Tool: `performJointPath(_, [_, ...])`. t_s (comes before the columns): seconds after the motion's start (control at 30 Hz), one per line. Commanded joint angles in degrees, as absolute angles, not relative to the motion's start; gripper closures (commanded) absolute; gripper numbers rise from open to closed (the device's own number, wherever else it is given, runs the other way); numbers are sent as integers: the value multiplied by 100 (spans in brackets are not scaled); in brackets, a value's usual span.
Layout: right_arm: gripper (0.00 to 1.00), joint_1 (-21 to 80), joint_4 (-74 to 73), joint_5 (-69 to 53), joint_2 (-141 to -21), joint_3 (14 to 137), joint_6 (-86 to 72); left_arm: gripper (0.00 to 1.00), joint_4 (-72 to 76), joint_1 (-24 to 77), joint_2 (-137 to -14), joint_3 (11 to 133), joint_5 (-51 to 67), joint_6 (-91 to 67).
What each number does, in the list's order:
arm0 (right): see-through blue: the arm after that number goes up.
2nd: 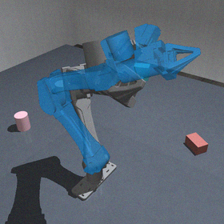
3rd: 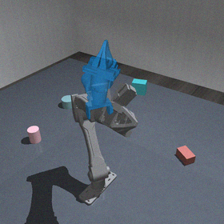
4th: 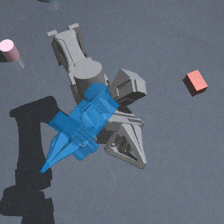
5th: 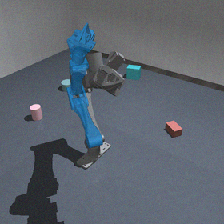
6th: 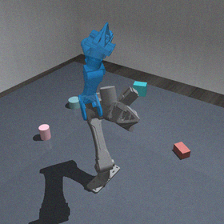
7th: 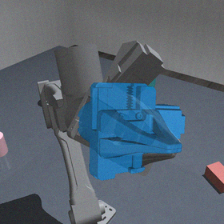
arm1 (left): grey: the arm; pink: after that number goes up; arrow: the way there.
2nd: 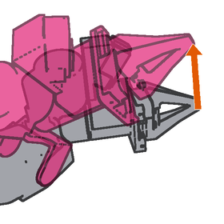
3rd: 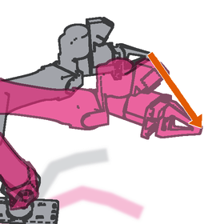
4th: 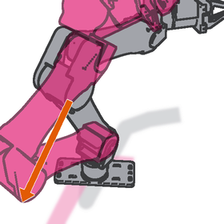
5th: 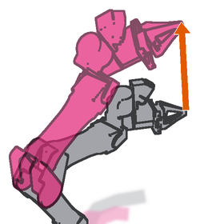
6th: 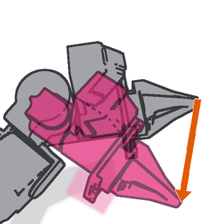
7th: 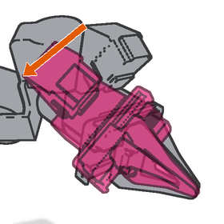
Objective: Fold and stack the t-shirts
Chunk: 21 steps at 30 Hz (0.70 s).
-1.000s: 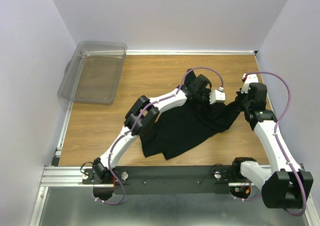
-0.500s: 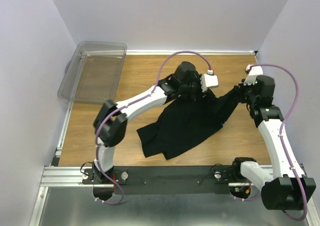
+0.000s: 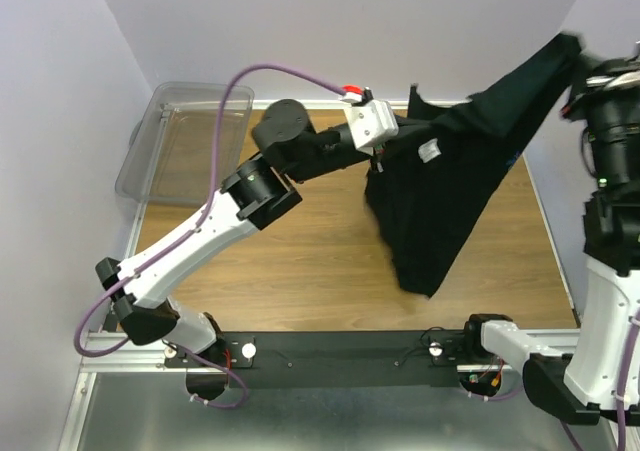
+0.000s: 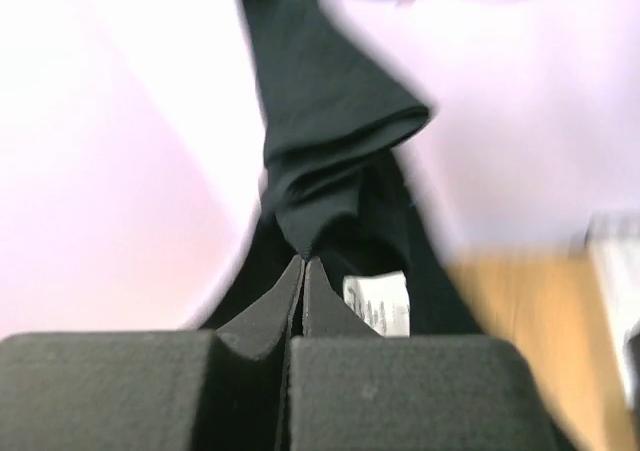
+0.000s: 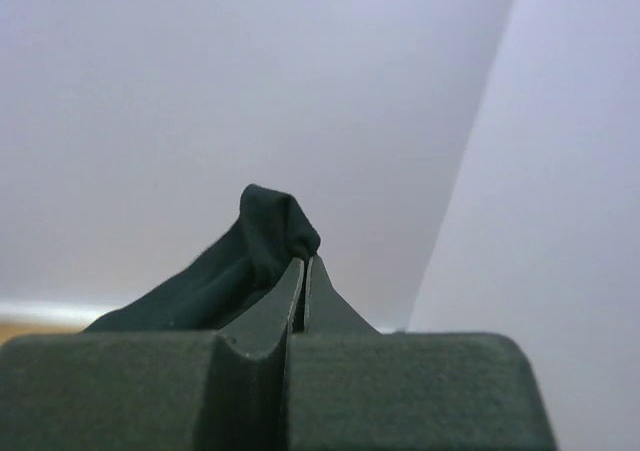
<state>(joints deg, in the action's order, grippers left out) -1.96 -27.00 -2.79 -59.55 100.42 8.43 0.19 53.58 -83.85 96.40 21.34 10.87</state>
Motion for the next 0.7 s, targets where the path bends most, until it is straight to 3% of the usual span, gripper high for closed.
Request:
performJointPath(0.0, [99, -229, -2707, 413, -6240, 11467, 826, 100, 483, 6115, -8244, 10606, 1890, 686])
performJointPath(0.13, [99, -229, -2795, 423, -6696, 13076, 765, 100, 632, 6967, -8455, 11557, 1530, 738])
performJointPath(0.27, [99, -229, -2769, 27, -7171, 13833, 529, 100, 1124, 7137, -8043, 11252, 821, 572])
performJointPath(0.33, [99, -229, -2769, -437, -7425, 13668, 352, 100, 1527, 7137, -7483, 10412, 275, 466])
performJointPath(0.47, [99, -229, -2559, -1185, -7908, 12720, -226, 100, 1723, 6918, -6479, 8722, -1875, -600])
performJointPath(0.57, [99, -176, -2172, -1888, -8367, 11972, -649, 100, 1337, 5997, -5794, 7456, -2180, -1649])
performJointPath(0.67, [99, 595, -2013, -1593, -9452, 11629, -292, 100, 1257, 4696, -5371, 6146, -1785, -2644])
